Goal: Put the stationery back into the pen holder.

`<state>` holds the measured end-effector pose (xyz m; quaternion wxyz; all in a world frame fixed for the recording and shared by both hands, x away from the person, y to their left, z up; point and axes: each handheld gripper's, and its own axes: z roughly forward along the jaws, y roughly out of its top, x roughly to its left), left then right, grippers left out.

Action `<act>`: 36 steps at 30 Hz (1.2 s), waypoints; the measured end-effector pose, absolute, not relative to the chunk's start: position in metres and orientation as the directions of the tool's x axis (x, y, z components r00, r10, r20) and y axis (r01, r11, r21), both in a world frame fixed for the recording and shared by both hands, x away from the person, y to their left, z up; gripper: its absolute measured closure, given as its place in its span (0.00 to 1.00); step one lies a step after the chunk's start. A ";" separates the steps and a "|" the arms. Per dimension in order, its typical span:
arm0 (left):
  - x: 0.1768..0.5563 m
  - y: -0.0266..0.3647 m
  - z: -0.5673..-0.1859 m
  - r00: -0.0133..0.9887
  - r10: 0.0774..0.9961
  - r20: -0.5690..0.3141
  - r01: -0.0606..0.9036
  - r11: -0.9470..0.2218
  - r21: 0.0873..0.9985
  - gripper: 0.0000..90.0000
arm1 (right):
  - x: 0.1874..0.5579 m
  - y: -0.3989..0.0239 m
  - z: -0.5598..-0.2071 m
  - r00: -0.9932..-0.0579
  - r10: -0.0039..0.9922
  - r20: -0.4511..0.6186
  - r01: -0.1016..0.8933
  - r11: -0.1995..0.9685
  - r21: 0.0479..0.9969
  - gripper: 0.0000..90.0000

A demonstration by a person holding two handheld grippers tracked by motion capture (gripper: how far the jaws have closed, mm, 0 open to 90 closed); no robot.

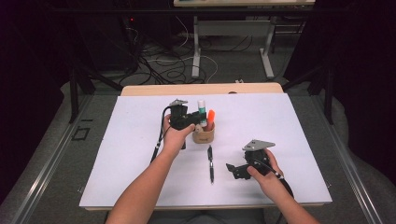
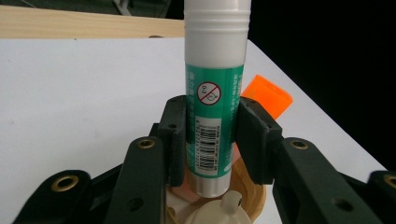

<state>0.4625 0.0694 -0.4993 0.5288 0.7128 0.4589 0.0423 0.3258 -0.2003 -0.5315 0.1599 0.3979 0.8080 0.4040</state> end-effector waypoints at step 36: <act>0.431 0.100 -0.470 0.624 0.703 -0.341 0.540 -0.072 0.839 0.42 | 0.328 -0.195 -0.529 -0.608 0.784 0.124 0.582 0.334 0.742 0.00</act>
